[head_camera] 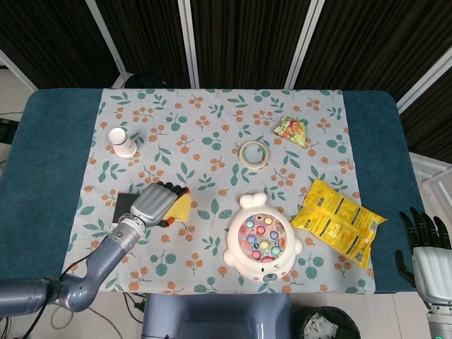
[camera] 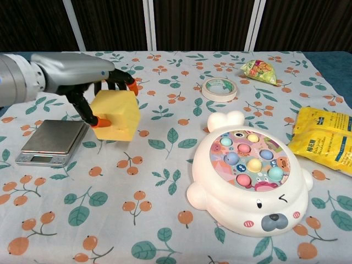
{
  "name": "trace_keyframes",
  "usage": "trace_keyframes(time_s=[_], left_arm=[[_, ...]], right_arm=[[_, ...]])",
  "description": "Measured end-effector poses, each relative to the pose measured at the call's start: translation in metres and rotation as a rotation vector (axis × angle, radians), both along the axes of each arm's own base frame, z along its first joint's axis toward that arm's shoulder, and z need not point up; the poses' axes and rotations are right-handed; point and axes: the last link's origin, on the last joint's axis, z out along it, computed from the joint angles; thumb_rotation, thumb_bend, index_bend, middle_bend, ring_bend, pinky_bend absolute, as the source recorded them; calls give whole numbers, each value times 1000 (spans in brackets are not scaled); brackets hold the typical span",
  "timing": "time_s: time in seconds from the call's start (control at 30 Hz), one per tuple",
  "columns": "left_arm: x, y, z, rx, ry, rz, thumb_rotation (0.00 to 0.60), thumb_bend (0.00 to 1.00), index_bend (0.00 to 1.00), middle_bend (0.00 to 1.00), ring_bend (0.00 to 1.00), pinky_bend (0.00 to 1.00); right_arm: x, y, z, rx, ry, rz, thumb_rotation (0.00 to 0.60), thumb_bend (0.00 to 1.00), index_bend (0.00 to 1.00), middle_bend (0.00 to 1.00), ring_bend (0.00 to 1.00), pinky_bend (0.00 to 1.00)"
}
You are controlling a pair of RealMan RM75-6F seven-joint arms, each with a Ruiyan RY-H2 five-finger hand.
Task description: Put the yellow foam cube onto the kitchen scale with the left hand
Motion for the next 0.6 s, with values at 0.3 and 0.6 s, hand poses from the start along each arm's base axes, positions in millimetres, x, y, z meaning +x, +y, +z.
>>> trace_keyframes(time_s=[0.3,0.6], left_arm=[[-52,-5,54,79,9,59,600,312,261,361,276,368],[-107,-10,83,110,-2,131,600,312,261,361,276,366]], right_arm=[[2,0,-3,6,3,1,600,560,0,27,22,0],[2,0,-5,10,10,-5,600,560,0,27,22,0]])
